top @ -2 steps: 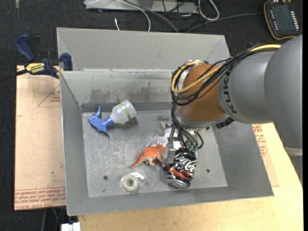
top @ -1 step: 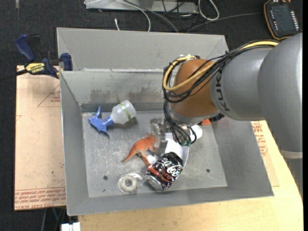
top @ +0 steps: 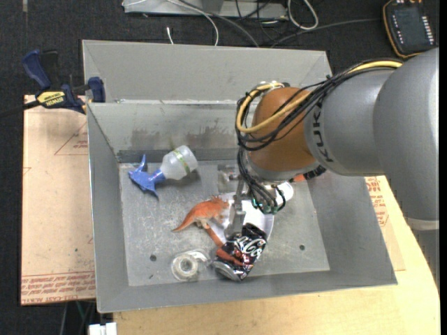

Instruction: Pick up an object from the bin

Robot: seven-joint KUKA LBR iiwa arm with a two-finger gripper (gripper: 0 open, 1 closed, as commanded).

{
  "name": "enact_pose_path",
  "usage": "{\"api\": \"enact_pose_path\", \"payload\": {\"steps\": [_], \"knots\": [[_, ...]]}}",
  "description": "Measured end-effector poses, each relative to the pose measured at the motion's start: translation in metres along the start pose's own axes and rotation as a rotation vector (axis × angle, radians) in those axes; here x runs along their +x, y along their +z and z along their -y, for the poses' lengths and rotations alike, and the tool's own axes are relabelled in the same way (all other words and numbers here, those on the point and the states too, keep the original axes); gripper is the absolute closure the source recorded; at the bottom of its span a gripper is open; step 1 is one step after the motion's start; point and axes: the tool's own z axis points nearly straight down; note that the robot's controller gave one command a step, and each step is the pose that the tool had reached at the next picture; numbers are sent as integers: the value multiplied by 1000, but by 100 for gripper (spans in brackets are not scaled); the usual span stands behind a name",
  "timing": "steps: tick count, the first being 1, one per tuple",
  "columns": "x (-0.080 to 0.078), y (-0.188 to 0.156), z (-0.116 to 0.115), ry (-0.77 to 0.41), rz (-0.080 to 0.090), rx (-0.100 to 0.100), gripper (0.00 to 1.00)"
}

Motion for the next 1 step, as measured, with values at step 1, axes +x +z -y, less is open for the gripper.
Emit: {"api": "enact_pose_path", "payload": {"steps": [1], "knots": [[0,0,0,0,0,0,0]]}}
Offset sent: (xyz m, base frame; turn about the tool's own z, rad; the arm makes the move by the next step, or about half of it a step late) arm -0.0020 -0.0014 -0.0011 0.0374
